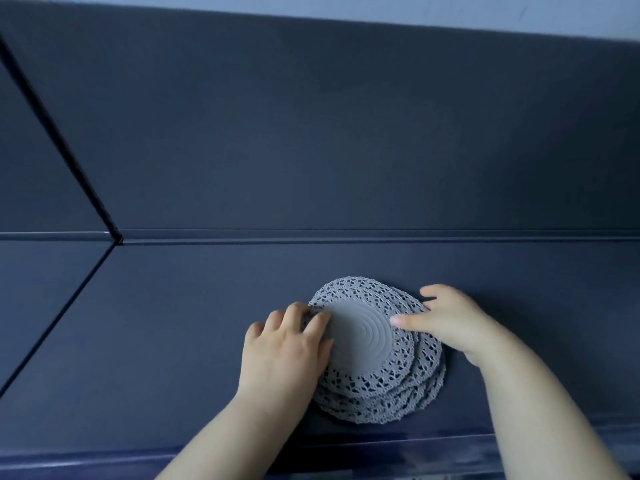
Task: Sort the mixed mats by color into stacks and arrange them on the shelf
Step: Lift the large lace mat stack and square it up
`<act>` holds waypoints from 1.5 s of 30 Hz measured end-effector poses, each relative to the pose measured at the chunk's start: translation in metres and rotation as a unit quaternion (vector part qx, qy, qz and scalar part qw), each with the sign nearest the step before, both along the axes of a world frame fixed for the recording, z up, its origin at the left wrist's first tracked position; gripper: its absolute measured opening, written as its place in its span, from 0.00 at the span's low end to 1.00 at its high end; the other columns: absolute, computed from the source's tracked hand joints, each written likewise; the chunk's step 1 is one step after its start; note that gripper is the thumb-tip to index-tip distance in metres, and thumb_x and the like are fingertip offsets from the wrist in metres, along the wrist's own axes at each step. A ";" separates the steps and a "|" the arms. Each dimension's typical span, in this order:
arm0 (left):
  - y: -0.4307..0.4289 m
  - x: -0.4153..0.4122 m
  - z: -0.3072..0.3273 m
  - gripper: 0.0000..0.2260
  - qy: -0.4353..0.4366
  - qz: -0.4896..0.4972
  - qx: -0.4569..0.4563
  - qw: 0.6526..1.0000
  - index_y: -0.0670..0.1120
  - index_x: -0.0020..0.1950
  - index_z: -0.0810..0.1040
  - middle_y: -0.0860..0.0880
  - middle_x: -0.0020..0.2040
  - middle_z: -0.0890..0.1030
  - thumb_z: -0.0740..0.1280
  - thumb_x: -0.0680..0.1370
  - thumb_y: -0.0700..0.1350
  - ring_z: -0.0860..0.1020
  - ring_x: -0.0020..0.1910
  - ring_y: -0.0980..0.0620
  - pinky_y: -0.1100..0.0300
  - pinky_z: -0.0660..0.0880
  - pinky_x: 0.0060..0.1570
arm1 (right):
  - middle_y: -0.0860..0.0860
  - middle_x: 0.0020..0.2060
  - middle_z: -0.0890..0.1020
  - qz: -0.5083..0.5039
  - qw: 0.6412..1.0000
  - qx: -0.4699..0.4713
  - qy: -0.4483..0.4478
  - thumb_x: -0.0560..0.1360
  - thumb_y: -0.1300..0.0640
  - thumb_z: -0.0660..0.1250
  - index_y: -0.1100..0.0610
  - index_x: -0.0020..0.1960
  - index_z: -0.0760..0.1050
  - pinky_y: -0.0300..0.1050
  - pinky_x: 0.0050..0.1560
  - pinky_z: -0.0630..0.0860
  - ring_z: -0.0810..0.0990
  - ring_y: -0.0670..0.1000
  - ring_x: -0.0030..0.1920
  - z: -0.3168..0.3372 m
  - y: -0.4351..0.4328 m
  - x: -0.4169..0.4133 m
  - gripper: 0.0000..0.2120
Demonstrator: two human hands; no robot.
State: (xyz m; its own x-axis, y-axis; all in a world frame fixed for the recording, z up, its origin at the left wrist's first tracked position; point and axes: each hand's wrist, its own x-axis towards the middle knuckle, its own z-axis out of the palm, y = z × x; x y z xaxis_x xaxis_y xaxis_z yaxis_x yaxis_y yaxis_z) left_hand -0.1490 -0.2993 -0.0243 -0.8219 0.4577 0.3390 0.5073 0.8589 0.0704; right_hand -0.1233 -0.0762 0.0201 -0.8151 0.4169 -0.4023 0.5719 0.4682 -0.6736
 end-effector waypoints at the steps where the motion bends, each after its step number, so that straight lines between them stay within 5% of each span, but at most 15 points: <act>1: 0.001 0.000 0.000 0.16 0.003 0.004 -0.006 1.000 0.52 0.48 0.82 0.50 0.43 0.80 0.57 0.72 0.54 0.78 0.34 0.45 0.54 0.72 0.32 | 0.55 0.61 0.76 0.024 0.999 -0.019 -0.009 0.61 0.49 0.78 0.59 0.63 0.71 0.49 0.60 0.72 0.77 0.52 0.57 0.003 0.005 -0.004 0.35; 3: 0.002 -0.001 0.000 0.16 0.004 0.009 -0.012 1.000 0.52 0.48 0.82 0.50 0.43 0.80 0.56 0.72 0.54 0.78 0.33 0.46 0.53 0.72 0.31 | 0.54 0.53 0.81 0.078 0.996 -0.025 -0.023 0.61 0.46 0.78 0.59 0.54 0.76 0.46 0.52 0.75 0.80 0.50 0.49 0.008 0.007 -0.010 0.27; 5: 0.002 0.002 0.000 0.16 -0.005 0.017 -0.015 1.000 0.52 0.48 0.82 0.51 0.43 0.80 0.57 0.72 0.54 0.78 0.33 0.46 0.53 0.73 0.30 | 0.51 0.51 0.81 0.108 0.993 -0.016 -0.033 0.57 0.41 0.78 0.58 0.54 0.76 0.46 0.53 0.75 0.80 0.49 0.50 0.008 0.008 -0.012 0.32; 9: 0.005 0.005 -0.002 0.12 -0.015 0.017 0.003 1.000 0.51 0.49 0.82 0.49 0.43 0.81 0.74 0.67 0.50 0.79 0.33 0.45 0.53 0.73 0.28 | 0.44 0.43 0.85 0.161 0.982 -0.096 0.013 0.63 0.53 0.78 0.53 0.48 0.79 0.39 0.50 0.76 0.82 0.44 0.46 0.011 0.008 -0.007 0.16; 13: 0.006 0.004 -0.001 0.13 -0.009 0.012 0.018 1.000 0.51 0.52 0.81 0.48 0.43 0.81 0.74 0.68 0.48 0.79 0.34 0.44 0.53 0.73 0.29 | 0.47 0.48 0.83 0.117 0.982 -0.135 0.065 0.58 0.56 0.79 0.52 0.53 0.74 0.52 0.58 0.74 0.81 0.48 0.50 -0.002 0.007 -0.001 0.25; 16: 0.007 0.005 0.005 0.25 -0.050 0.033 0.007 0.998 0.56 0.73 0.61 0.53 0.62 0.74 0.63 0.78 0.54 0.76 0.56 0.48 0.53 0.73 0.49 | 0.43 0.51 0.81 0.088 0.982 -0.118 0.118 0.59 0.54 0.77 0.47 0.54 0.72 0.54 0.60 0.73 0.79 0.45 0.53 -0.010 0.000 0.010 0.25; 18: 0.002 0.001 0.006 0.31 -0.105 0.043 0.050 0.992 0.54 0.77 0.44 0.56 0.67 0.68 0.56 0.79 0.58 0.66 0.66 0.52 0.60 0.66 0.59 | 0.42 0.52 0.81 0.085 0.975 -0.124 0.165 0.60 0.54 0.76 0.46 0.56 0.72 0.55 0.61 0.72 0.78 0.44 0.54 -0.012 -0.003 0.018 0.27; 19: 0.000 -0.002 0.009 0.33 -0.151 0.052 0.081 0.984 0.53 0.77 0.43 0.56 0.68 0.68 0.58 0.79 0.59 0.64 0.68 0.53 0.62 0.64 0.61 | 0.42 0.53 0.80 0.086 0.971 -0.123 0.184 0.60 0.53 0.76 0.46 0.58 0.71 0.55 0.61 0.72 0.78 0.43 0.55 -0.011 -0.003 0.021 0.28; 21: -0.006 -0.010 0.011 0.35 -0.232 0.050 0.164 0.957 0.51 0.76 0.52 0.56 0.67 0.69 0.64 0.75 0.59 0.65 0.67 0.55 0.62 0.64 0.62 | 0.41 0.53 0.81 0.088 0.963 -0.137 0.215 0.63 0.56 0.76 0.46 0.57 0.72 0.55 0.60 0.73 0.79 0.43 0.55 -0.011 -0.003 0.025 0.25; 23: -0.009 -0.011 0.014 0.26 -0.296 0.044 0.287 0.910 0.55 0.66 0.67 0.60 0.58 0.76 0.71 0.72 0.55 0.73 0.59 0.58 0.64 0.70 0.55 | 0.42 0.54 0.81 0.082 0.953 -0.165 0.242 0.63 0.57 0.77 0.47 0.58 0.72 0.56 0.61 0.72 0.78 0.43 0.56 -0.010 -0.005 0.028 0.26; 27: -0.012 -0.003 0.023 0.15 -0.280 0.052 0.450 0.847 0.54 0.49 0.73 0.55 0.44 0.82 0.75 0.69 0.44 0.80 0.45 0.59 0.61 0.75 0.47 | 0.42 0.50 0.83 0.057 0.935 -0.189 0.294 0.65 0.62 0.75 0.46 0.53 0.74 0.54 0.58 0.74 0.80 0.44 0.52 -0.003 -0.019 0.028 0.22; 33: -0.047 -0.002 0.054 0.16 -0.148 0.079 0.456 0.874 0.57 0.43 0.73 0.65 0.40 0.79 0.75 0.68 0.41 0.76 0.37 0.65 0.72 0.71 0.36 | 0.36 0.44 0.82 0.026 0.919 -0.165 0.357 0.66 0.63 0.74 0.47 0.48 0.74 0.41 0.46 0.74 0.80 0.37 0.45 0.012 -0.069 0.018 0.17; 39: -0.118 -0.014 0.079 0.16 -0.096 0.098 0.454 0.880 0.60 0.42 0.72 0.67 0.40 0.79 0.75 0.68 0.41 0.76 0.38 0.66 0.71 0.70 0.36 | 0.46 0.47 0.84 0.011 0.896 -0.263 0.358 0.65 0.65 0.75 0.49 0.50 0.76 0.55 0.53 0.77 0.82 0.48 0.49 0.017 -0.150 -0.007 0.18; 45: -0.237 -0.041 0.084 0.16 -0.089 0.148 0.447 0.878 0.60 0.42 0.73 0.68 0.41 0.78 0.74 0.69 0.40 0.77 0.39 0.66 0.66 0.70 0.38 | 0.49 0.46 0.84 0.020 0.894 -0.317 0.316 0.66 0.66 0.74 0.51 0.50 0.76 0.57 0.54 0.77 0.83 0.50 0.48 0.015 -0.276 -0.046 0.17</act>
State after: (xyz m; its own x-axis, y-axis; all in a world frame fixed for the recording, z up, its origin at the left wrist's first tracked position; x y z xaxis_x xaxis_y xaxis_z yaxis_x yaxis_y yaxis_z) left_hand -0.1896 -0.5367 0.0601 -0.9364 -0.1687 0.3077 0.1833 0.5125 0.8389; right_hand -0.1689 -0.3523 0.0350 -0.9722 0.2342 -0.0023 -0.0242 -0.1101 -0.9936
